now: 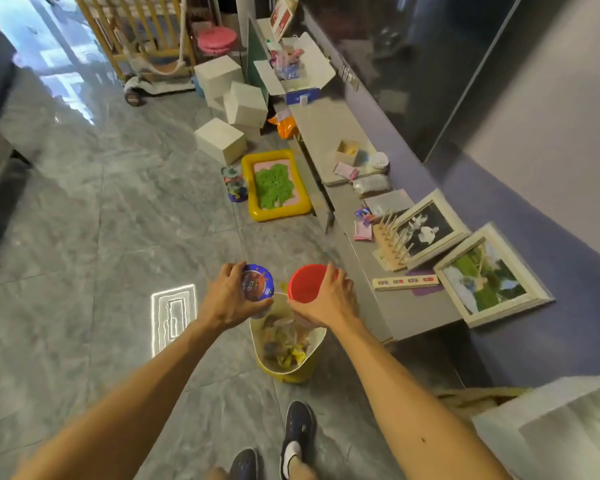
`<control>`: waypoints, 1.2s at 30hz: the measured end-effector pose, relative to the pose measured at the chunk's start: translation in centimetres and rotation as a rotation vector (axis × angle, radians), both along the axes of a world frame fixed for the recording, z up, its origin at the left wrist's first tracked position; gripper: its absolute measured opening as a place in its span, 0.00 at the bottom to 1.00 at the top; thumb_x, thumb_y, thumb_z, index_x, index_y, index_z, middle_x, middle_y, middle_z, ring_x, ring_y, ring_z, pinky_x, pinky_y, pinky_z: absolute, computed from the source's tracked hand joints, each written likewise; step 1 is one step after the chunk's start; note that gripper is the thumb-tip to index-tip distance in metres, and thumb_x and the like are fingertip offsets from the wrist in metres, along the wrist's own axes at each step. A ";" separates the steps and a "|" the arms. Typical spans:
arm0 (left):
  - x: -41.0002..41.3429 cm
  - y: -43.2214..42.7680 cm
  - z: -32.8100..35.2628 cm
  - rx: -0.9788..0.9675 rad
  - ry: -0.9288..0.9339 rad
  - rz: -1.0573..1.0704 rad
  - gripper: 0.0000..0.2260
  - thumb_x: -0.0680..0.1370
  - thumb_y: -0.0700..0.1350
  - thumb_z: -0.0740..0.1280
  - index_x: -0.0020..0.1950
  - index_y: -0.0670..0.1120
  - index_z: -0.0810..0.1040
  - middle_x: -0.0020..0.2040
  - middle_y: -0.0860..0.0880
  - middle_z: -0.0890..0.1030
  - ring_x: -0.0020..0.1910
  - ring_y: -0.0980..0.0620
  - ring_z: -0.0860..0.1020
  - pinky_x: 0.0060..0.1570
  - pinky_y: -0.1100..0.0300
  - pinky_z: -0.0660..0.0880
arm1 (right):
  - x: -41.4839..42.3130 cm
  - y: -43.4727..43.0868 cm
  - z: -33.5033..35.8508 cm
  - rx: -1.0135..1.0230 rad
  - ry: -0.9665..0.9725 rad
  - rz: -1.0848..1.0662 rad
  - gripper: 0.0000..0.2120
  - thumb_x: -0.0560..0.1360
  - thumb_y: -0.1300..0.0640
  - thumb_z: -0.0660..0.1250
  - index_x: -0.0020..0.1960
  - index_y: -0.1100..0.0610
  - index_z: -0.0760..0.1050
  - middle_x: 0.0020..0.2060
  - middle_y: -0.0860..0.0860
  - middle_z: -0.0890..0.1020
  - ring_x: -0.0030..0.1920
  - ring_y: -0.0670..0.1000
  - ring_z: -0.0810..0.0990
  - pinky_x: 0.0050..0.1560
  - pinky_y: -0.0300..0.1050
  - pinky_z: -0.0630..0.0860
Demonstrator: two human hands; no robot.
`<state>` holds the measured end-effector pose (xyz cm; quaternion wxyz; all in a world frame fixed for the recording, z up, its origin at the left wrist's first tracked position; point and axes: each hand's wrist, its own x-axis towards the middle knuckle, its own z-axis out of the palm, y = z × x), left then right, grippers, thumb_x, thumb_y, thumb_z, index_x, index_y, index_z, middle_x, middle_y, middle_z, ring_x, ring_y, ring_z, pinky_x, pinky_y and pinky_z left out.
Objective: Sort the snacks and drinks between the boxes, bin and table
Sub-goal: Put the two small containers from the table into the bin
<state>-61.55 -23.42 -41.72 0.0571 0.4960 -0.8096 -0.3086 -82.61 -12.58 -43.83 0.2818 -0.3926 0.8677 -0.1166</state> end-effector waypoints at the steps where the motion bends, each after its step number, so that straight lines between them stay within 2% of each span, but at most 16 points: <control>1: -0.4 -0.6 -1.2 0.014 -0.014 0.004 0.54 0.62 0.75 0.76 0.79 0.47 0.67 0.72 0.48 0.71 0.64 0.45 0.78 0.62 0.49 0.80 | -0.1 -0.6 -1.2 0.003 -0.012 -0.010 0.71 0.60 0.22 0.76 0.84 0.57 0.43 0.80 0.60 0.58 0.77 0.66 0.65 0.70 0.63 0.73; 3: -1.2 -1.8 -4.6 0.045 -0.033 0.004 0.54 0.61 0.76 0.75 0.78 0.47 0.67 0.72 0.47 0.71 0.64 0.45 0.79 0.62 0.48 0.81 | -0.2 -1.4 -4.3 0.005 -0.041 -0.040 0.72 0.58 0.20 0.76 0.84 0.56 0.44 0.79 0.59 0.59 0.77 0.65 0.65 0.71 0.64 0.73; 7: -3.0 -2.8 -12.5 0.136 -0.047 -0.017 0.54 0.62 0.73 0.79 0.79 0.47 0.66 0.73 0.47 0.70 0.64 0.45 0.78 0.62 0.50 0.80 | -0.2 -1.8 -11.3 0.086 -0.044 -0.061 0.74 0.57 0.18 0.74 0.85 0.56 0.42 0.83 0.60 0.56 0.82 0.65 0.56 0.78 0.68 0.65; 11: -4.2 -3.5 -20.5 0.190 -0.092 -0.065 0.53 0.63 0.69 0.82 0.79 0.46 0.66 0.72 0.46 0.70 0.64 0.43 0.78 0.63 0.50 0.79 | -0.3 -2.1 -18.1 0.153 -0.014 -0.069 0.75 0.57 0.18 0.72 0.85 0.58 0.43 0.82 0.60 0.59 0.79 0.64 0.62 0.74 0.65 0.70; 15: -3.9 -3.6 -27.3 0.204 -0.132 -0.106 0.54 0.65 0.67 0.82 0.82 0.44 0.62 0.74 0.45 0.67 0.68 0.43 0.74 0.66 0.51 0.77 | 1.0 -2.5 -24.3 0.188 -0.031 -0.078 0.74 0.58 0.21 0.75 0.86 0.60 0.42 0.82 0.59 0.57 0.80 0.63 0.61 0.75 0.60 0.69; 18: -3.1 -3.9 -31.4 0.161 -0.185 -0.141 0.57 0.65 0.70 0.79 0.84 0.45 0.59 0.76 0.46 0.65 0.72 0.43 0.71 0.68 0.49 0.76 | 2.4 -2.8 -28.3 0.221 -0.036 -0.066 0.74 0.59 0.22 0.75 0.86 0.61 0.42 0.83 0.60 0.57 0.80 0.64 0.61 0.80 0.59 0.64; 22: -1.9 -4.8 -35.4 0.059 -0.248 -0.206 0.56 0.65 0.72 0.76 0.84 0.46 0.59 0.77 0.45 0.67 0.73 0.41 0.69 0.72 0.45 0.72 | 3.5 -2.5 -31.5 0.285 -0.051 -0.043 0.73 0.62 0.23 0.74 0.86 0.60 0.40 0.84 0.60 0.54 0.84 0.62 0.55 0.83 0.59 0.56; 28: -2.2 -5.0 -33.1 0.089 -0.259 -0.207 0.54 0.67 0.74 0.73 0.84 0.50 0.56 0.82 0.46 0.63 0.78 0.42 0.66 0.74 0.45 0.72 | 3.6 -1.9 -30.2 0.269 -0.012 -0.040 0.70 0.63 0.21 0.70 0.86 0.58 0.41 0.85 0.59 0.52 0.85 0.62 0.52 0.84 0.60 0.55; 31: -2.2 -5.5 -29.5 0.068 -0.240 -0.197 0.51 0.69 0.76 0.68 0.84 0.50 0.58 0.83 0.45 0.63 0.78 0.42 0.67 0.73 0.45 0.72 | 3.1 -1.9 -26.8 0.224 -0.022 -0.082 0.68 0.64 0.21 0.71 0.86 0.56 0.43 0.85 0.57 0.54 0.84 0.62 0.54 0.82 0.60 0.61; 36: -2.2 -6.5 -20.7 0.009 -0.186 -0.219 0.48 0.74 0.74 0.66 0.86 0.50 0.56 0.84 0.46 0.61 0.81 0.43 0.65 0.76 0.45 0.68 | 1.2 -1.7 -18.5 0.215 -0.041 -0.111 0.68 0.66 0.19 0.68 0.87 0.56 0.39 0.87 0.57 0.46 0.86 0.63 0.48 0.83 0.61 0.56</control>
